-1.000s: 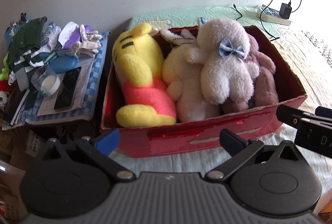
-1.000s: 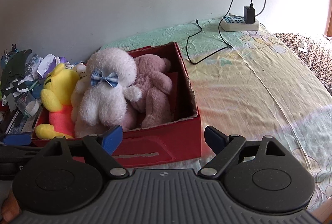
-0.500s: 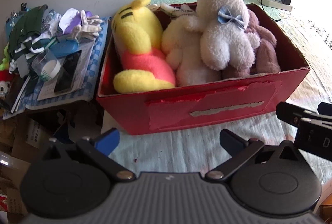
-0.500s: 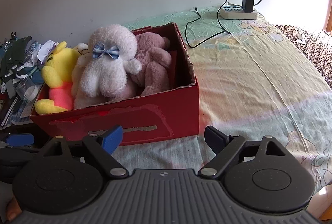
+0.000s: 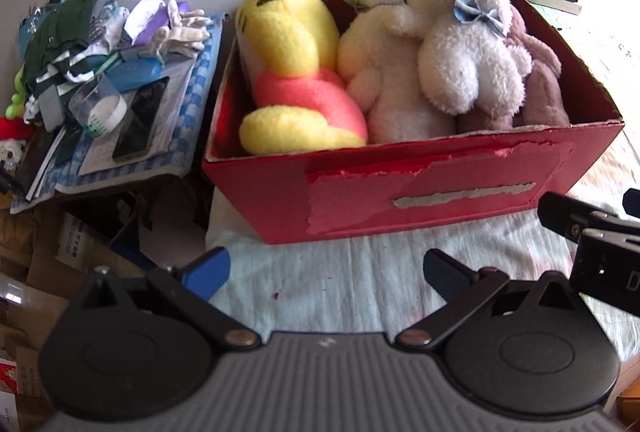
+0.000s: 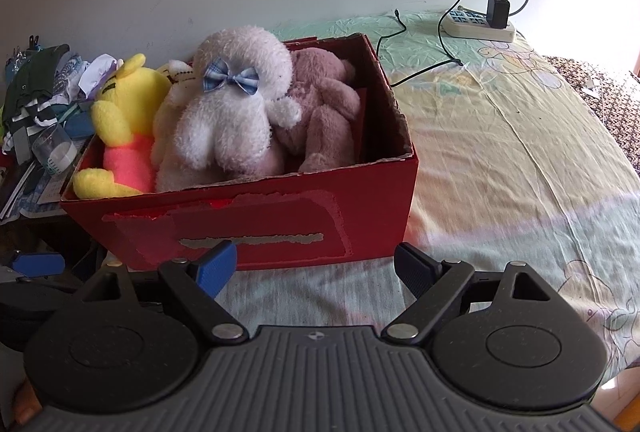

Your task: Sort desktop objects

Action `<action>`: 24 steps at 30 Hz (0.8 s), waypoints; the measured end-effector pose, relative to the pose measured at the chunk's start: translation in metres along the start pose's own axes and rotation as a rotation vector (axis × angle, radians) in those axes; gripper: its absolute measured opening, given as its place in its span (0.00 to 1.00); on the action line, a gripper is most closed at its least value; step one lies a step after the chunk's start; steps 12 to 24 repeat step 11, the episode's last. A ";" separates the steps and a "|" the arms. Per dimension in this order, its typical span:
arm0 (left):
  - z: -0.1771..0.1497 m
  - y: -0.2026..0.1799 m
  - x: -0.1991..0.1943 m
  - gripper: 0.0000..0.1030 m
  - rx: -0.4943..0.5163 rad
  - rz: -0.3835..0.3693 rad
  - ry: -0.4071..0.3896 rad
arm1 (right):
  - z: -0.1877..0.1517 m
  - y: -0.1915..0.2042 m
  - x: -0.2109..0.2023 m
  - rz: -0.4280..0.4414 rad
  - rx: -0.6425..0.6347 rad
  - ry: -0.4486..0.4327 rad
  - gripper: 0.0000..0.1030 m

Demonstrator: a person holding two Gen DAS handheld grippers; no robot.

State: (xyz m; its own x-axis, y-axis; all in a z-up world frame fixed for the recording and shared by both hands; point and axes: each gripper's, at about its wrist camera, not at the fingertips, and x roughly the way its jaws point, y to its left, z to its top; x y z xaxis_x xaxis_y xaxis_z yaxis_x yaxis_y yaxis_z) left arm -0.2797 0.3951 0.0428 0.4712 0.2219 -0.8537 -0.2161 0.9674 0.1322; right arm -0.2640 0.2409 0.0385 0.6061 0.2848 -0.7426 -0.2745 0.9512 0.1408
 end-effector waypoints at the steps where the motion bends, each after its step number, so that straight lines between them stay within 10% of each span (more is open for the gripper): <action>1: 0.000 0.000 0.001 1.00 -0.002 -0.003 0.001 | 0.000 0.001 0.000 -0.004 -0.002 0.002 0.85; 24: 0.001 -0.002 0.003 0.98 -0.022 -0.004 -0.041 | 0.002 -0.002 0.002 -0.013 0.001 -0.004 0.85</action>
